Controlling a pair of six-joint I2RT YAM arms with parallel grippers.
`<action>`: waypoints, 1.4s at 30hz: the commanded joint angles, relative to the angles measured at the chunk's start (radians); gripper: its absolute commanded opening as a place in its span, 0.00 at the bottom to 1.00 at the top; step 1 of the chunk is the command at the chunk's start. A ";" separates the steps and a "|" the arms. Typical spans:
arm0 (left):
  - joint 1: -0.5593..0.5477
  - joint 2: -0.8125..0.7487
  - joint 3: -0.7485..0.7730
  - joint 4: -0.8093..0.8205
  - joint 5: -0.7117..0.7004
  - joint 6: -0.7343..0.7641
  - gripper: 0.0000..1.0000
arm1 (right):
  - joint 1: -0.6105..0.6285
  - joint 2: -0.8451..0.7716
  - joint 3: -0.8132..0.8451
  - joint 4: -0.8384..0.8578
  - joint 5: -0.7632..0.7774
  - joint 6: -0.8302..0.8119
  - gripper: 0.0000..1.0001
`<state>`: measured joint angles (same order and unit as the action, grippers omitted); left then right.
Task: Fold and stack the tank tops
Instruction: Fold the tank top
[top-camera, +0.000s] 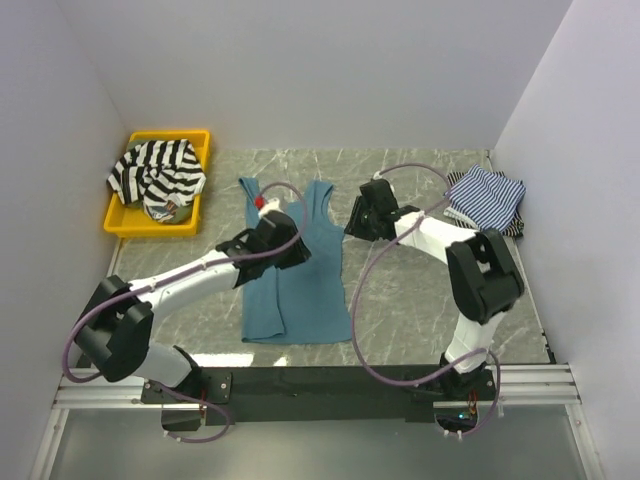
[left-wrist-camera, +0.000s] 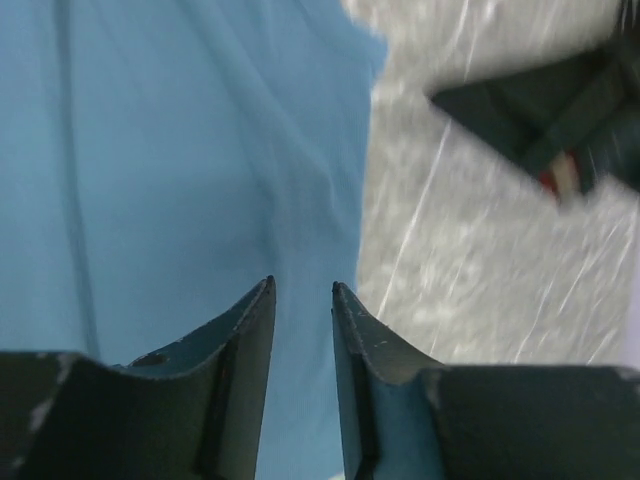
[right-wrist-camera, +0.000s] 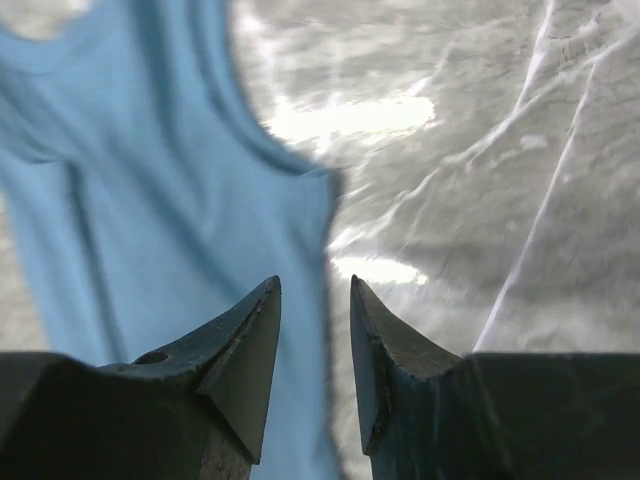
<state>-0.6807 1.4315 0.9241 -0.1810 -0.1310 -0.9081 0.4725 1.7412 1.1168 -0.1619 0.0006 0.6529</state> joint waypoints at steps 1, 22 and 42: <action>-0.095 -0.040 -0.031 0.038 -0.071 -0.034 0.34 | -0.018 0.078 0.078 -0.031 -0.051 -0.032 0.41; -0.408 0.087 -0.021 0.031 -0.134 -0.095 0.30 | -0.052 0.236 0.186 -0.008 -0.076 -0.012 0.44; -0.543 0.276 0.104 0.022 -0.124 -0.048 0.39 | -0.060 0.235 0.184 -0.027 -0.031 -0.010 0.00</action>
<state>-1.1961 1.6875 0.9752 -0.1688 -0.2420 -0.9775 0.4271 2.0056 1.3067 -0.2012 -0.0566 0.6384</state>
